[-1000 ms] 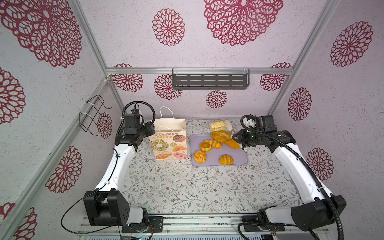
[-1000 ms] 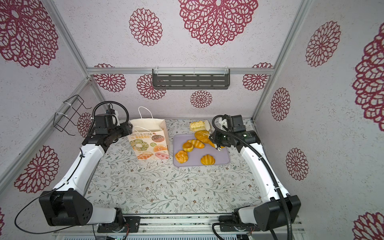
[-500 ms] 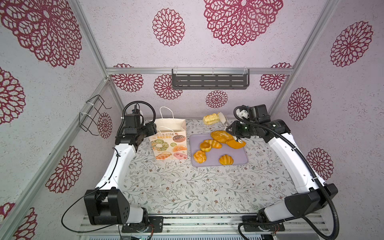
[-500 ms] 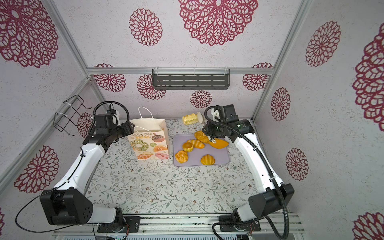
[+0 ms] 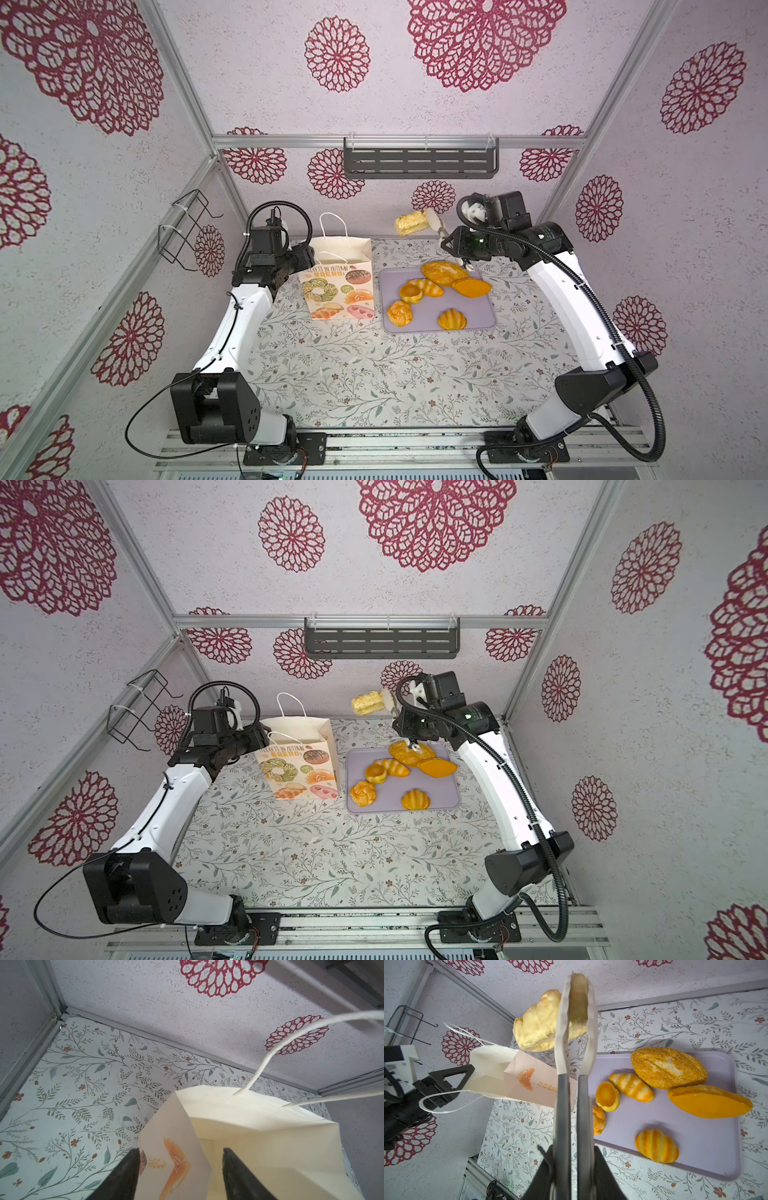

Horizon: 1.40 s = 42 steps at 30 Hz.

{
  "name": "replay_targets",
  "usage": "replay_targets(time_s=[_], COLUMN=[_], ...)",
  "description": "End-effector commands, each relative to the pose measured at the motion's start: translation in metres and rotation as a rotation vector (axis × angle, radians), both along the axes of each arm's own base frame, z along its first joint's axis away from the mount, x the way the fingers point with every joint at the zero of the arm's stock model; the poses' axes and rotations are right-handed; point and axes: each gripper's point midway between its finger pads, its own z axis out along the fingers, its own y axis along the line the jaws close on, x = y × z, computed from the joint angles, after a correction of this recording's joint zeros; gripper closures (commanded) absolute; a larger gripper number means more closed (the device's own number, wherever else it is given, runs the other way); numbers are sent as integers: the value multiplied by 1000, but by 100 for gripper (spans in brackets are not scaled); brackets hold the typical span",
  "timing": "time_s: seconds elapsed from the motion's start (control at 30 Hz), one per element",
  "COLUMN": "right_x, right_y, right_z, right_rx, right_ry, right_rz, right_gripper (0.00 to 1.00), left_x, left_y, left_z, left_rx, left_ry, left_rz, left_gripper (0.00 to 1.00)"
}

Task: Place the fake bread into the paper bag
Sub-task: 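Lift the bun with the tongs and carry it over the bag's opening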

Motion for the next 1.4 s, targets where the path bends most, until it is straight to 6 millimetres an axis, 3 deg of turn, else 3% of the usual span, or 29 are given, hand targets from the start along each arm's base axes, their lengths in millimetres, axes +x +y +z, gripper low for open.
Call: replay_targets(time_s=[0.0,0.17,0.4,0.7,1.1,1.37], right_x=[-2,-5,-15,-28,-46,-51], right_y=[9,29,59,92,134,155], right_z=[32,40,54,67,58,40], right_rx=[23,33,37,60,56,20], right_ry=[-87,-98,-124,-162,-166,-148], right_rz=[16,41,85,129,196,223], right_gripper=[91,91,91,91,93,93], left_x=[6,7,9,7,7,6], left_y=[-1,-1,-2,-3,-6,-6], left_z=[10,10,7,12,14,14], left_rx=[-4,-8,-17,-24,-41,-46], left_ry=[-29,-30,-25,-34,-37,-35], left_rz=[-8,-10,-13,-14,-20,-22], left_gripper=[37,46,75,96,100,100])
